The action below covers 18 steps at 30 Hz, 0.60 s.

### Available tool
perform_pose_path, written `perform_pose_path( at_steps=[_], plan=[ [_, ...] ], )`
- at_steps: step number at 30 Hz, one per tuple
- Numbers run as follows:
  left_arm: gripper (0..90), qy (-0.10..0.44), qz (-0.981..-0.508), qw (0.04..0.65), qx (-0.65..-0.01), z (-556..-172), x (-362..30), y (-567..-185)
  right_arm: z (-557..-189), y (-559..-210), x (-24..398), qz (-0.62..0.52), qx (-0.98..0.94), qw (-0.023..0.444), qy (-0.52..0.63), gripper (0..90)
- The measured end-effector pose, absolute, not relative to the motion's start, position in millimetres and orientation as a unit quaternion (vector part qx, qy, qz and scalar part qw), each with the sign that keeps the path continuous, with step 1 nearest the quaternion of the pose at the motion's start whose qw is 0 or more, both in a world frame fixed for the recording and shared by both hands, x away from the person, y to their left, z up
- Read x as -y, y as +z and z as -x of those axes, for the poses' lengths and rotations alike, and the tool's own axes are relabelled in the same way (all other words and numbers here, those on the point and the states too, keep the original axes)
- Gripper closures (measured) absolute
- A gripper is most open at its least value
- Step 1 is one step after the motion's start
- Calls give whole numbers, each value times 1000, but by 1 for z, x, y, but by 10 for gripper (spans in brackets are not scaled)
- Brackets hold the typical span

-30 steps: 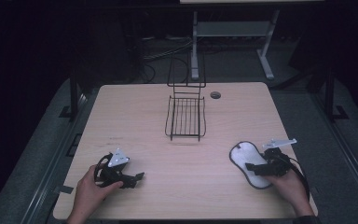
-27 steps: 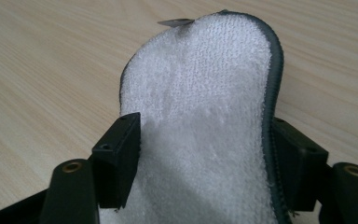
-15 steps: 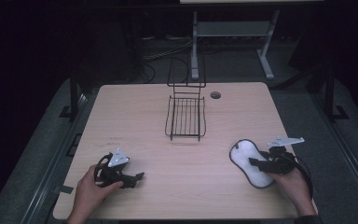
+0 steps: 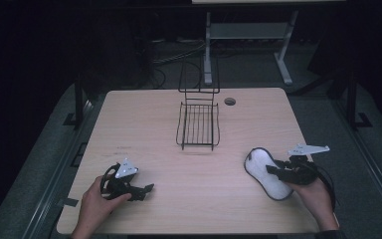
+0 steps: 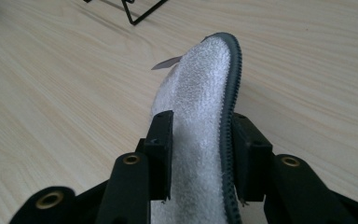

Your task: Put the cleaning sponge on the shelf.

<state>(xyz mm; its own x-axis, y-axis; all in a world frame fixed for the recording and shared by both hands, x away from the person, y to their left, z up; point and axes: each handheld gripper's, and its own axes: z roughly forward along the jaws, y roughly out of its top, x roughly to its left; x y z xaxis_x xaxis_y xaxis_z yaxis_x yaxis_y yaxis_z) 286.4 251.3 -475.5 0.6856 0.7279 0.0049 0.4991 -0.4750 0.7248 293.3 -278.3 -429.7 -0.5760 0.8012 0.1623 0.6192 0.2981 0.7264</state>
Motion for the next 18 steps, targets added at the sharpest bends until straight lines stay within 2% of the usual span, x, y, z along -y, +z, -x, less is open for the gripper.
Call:
perform_pose_path(
  at_steps=[6,18],
  plan=[
    [127,158,-844,361,-363,-286,-251,-476,-291,-426,277,-442,-795,116,399,653],
    [127,159,-845,361,-362,-287,-251,-475,-287,-420,274,-424,-800,110,409,764]
  ],
)
